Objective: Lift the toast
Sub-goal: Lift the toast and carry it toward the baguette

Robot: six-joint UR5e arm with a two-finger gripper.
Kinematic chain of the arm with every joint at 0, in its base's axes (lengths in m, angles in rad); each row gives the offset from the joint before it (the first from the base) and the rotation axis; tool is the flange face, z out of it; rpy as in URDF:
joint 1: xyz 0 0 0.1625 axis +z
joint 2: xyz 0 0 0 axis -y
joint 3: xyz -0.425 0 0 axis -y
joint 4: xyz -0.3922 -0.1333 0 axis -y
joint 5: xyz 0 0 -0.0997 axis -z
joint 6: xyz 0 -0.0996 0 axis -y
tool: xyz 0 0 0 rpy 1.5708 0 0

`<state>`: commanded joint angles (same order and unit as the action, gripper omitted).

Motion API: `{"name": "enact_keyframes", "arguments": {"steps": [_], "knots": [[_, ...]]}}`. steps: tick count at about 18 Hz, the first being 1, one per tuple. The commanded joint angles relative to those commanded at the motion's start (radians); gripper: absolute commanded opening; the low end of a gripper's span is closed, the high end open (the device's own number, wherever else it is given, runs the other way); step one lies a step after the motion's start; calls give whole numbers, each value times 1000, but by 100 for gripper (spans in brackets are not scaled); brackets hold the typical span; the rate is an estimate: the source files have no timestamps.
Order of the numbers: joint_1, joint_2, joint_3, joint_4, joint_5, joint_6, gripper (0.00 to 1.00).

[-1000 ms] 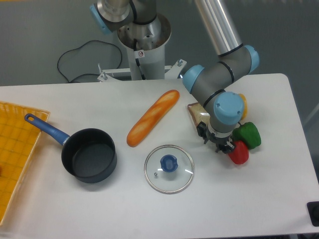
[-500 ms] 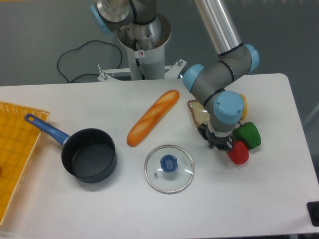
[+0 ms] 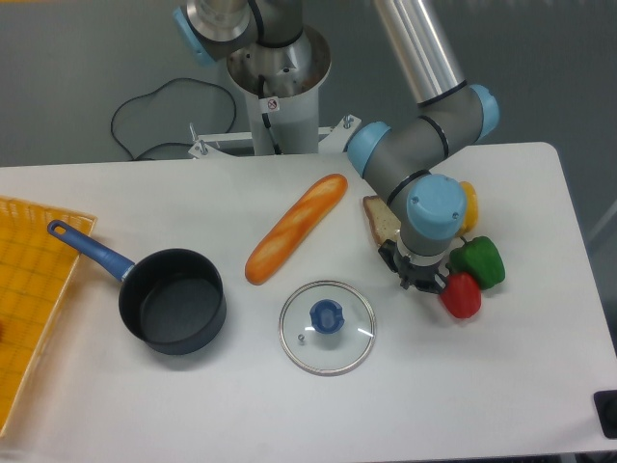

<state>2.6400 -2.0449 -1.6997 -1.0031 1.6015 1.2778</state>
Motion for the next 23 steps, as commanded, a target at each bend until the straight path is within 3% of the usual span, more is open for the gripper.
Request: {"name": "enact_keyframes", "arguments": {"steps": [7,16,23], "knots": [[-9,43,78,-173,-17,-2,0],[-31,130,89,-247,-80,-2,0],[-64,150,156,-327,-86,0,0]]}}
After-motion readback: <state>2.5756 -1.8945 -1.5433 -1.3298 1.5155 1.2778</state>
